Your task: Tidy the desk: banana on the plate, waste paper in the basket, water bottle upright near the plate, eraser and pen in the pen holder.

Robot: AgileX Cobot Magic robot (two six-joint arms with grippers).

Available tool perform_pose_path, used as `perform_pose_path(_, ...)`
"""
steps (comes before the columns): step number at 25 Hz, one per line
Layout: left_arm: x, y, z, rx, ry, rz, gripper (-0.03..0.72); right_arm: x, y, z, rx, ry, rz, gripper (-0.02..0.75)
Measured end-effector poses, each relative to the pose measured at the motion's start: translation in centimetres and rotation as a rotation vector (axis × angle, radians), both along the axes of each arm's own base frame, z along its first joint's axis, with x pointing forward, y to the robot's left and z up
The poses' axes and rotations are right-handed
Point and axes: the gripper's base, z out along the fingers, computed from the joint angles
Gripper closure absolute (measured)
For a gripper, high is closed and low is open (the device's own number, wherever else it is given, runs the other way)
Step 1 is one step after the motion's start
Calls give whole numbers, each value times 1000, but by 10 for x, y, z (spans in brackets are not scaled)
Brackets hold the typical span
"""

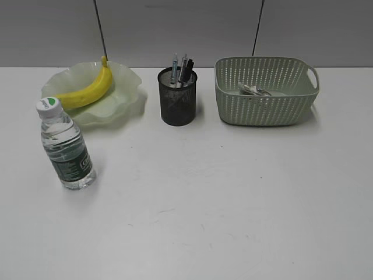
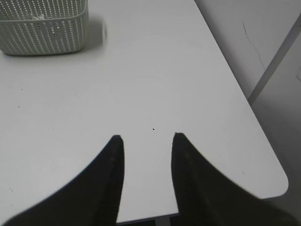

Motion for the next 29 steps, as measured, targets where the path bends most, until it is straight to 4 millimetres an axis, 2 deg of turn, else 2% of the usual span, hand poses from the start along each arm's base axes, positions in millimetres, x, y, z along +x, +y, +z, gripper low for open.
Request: perform_pose_path(29,0,0,0,1,0,0,450,0,0,0,0,0,0,451)
